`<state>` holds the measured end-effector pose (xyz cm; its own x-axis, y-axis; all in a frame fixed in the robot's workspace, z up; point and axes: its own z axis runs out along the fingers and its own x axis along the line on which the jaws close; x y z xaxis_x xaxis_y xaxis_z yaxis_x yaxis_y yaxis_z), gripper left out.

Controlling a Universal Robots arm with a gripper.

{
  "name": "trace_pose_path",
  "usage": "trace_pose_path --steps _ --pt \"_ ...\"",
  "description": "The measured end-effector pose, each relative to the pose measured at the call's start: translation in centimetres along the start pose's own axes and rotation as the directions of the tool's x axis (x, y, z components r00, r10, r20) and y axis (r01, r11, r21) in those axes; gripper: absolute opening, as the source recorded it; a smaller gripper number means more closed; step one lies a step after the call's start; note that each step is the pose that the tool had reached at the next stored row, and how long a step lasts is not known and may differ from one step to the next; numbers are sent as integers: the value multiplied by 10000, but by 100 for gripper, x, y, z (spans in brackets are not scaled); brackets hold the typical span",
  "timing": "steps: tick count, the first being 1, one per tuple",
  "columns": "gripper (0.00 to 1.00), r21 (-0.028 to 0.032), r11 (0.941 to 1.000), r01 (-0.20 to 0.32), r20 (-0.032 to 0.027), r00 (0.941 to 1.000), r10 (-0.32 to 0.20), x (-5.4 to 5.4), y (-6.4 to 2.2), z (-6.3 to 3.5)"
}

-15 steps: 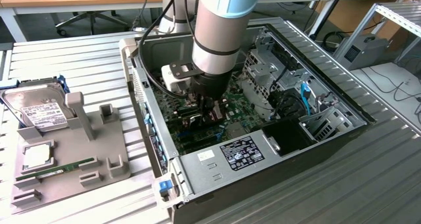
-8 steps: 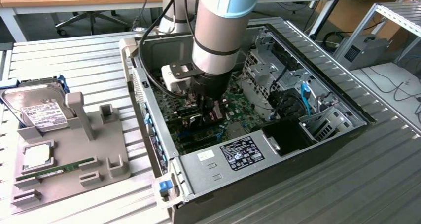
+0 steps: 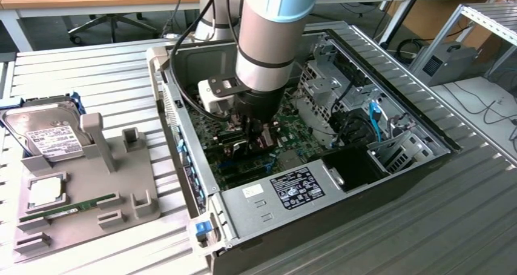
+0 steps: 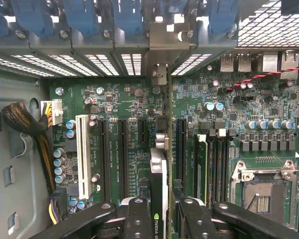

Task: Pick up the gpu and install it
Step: 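Insert the gpu into the slot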

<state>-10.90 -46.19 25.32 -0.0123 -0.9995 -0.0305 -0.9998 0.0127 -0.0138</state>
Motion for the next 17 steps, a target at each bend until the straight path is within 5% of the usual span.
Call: trace_pose_path --steps 17 --pt "27 20 10000 2 3 10000 -2 -2 16 -51"
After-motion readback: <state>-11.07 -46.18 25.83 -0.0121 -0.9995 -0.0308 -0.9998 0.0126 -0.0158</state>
